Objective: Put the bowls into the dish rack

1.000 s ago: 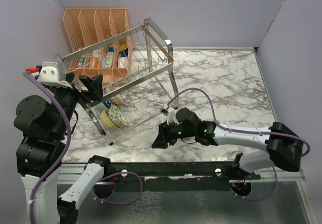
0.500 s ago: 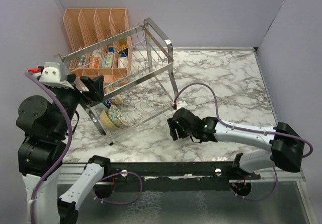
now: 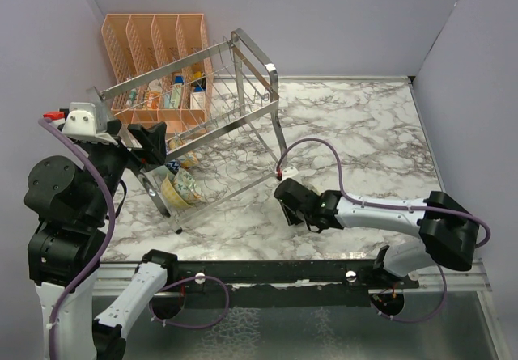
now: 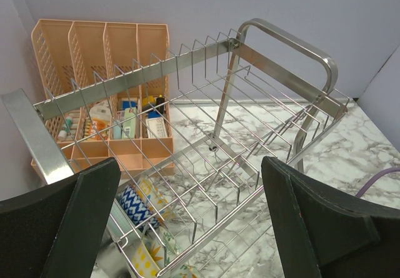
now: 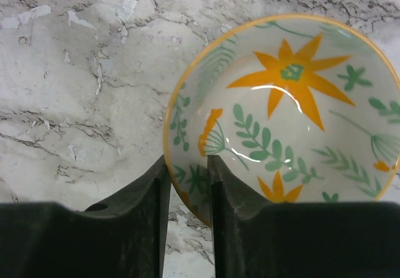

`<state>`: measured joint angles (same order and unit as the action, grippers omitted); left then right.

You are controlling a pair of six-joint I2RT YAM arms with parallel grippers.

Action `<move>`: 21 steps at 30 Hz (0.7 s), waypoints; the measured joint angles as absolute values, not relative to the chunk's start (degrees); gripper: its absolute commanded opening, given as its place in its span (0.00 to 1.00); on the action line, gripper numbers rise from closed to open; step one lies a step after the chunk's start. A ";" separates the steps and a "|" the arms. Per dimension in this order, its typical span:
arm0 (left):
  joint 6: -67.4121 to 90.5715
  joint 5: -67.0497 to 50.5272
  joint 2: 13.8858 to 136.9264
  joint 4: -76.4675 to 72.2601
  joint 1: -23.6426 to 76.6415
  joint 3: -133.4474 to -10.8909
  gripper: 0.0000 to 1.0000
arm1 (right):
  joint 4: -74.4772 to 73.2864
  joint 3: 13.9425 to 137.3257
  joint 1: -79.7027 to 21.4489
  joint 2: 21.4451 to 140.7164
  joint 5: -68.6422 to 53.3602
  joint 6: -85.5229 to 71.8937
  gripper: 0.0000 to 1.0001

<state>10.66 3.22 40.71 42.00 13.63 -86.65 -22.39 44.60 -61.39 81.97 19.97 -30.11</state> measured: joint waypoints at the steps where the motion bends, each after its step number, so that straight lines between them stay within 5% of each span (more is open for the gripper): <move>1: 10.66 3.22 40.71 42.02 13.63 -86.65 0.99 | -22.20 44.29 -61.41 81.97 20.16 -30.11 0.21; 5: 10.68 3.22 40.62 42.02 13.63 -86.65 0.99 | -21.10 44.05 -61.41 81.93 21.06 -29.58 0.01; 11: 10.70 3.22 40.49 42.02 13.63 -86.65 0.99 | -21.41 44.07 -61.04 77.76 22.37 -27.59 0.01; 21: 10.72 3.22 40.38 41.80 13.63 -86.46 0.99 | -23.49 47.33 -61.14 71.59 7.79 -26.85 0.01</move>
<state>10.72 3.22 40.38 41.80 13.63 -86.46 -23.49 47.33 -61.14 71.59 7.79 -26.85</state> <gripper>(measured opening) 0.992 0.048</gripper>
